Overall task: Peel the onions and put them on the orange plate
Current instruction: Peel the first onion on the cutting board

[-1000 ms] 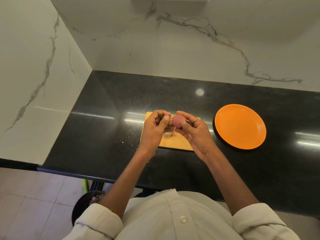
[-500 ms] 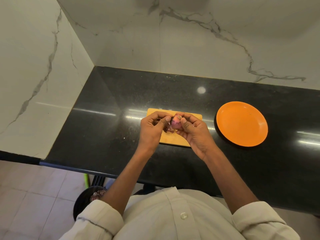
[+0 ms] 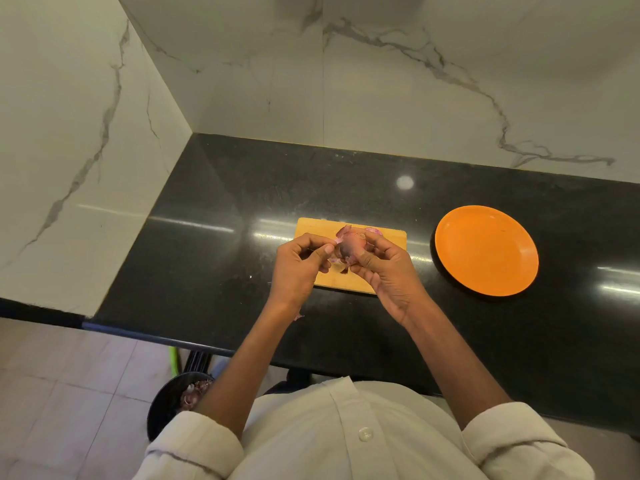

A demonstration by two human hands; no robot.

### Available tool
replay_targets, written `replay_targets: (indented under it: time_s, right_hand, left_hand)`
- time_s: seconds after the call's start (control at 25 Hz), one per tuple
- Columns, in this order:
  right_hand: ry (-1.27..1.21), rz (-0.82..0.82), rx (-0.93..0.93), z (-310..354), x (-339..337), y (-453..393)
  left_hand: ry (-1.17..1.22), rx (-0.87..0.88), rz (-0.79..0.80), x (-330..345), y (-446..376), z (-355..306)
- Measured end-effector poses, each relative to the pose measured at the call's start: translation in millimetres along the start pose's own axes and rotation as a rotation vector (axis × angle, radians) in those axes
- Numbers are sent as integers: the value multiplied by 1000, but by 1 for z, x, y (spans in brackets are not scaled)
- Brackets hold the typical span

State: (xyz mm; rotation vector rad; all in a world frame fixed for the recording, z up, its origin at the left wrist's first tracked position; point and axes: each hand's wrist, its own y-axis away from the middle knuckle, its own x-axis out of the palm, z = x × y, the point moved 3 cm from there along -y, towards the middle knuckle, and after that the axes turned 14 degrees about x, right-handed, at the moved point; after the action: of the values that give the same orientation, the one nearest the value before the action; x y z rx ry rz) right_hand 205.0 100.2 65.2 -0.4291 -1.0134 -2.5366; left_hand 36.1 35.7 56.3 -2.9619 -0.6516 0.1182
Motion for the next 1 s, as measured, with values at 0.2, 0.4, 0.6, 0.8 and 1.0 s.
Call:
replay_targets:
  time_s: [0.2, 0.4, 0.6, 0.8, 1.0]
  right_hand:
    - [169, -53, -84, 4, -6, -3]
    - [321, -71, -131, 7, -4, -1]
    - [319, 17, -162, 7, -3, -2]
    - [285, 24, -156, 8, -5, -4]
    - [300, -35, -169, 8, -6, -6]
  left_hand:
    - [-137, -50, 27, -2, -2, 1]
    - [-246, 100, 139, 13, -13, -13]
    - [-42, 89, 93, 11, -17, -7]
    - [-55, 94, 44, 8, -18, -10]
    - [43, 44, 8, 9, -16, -11]
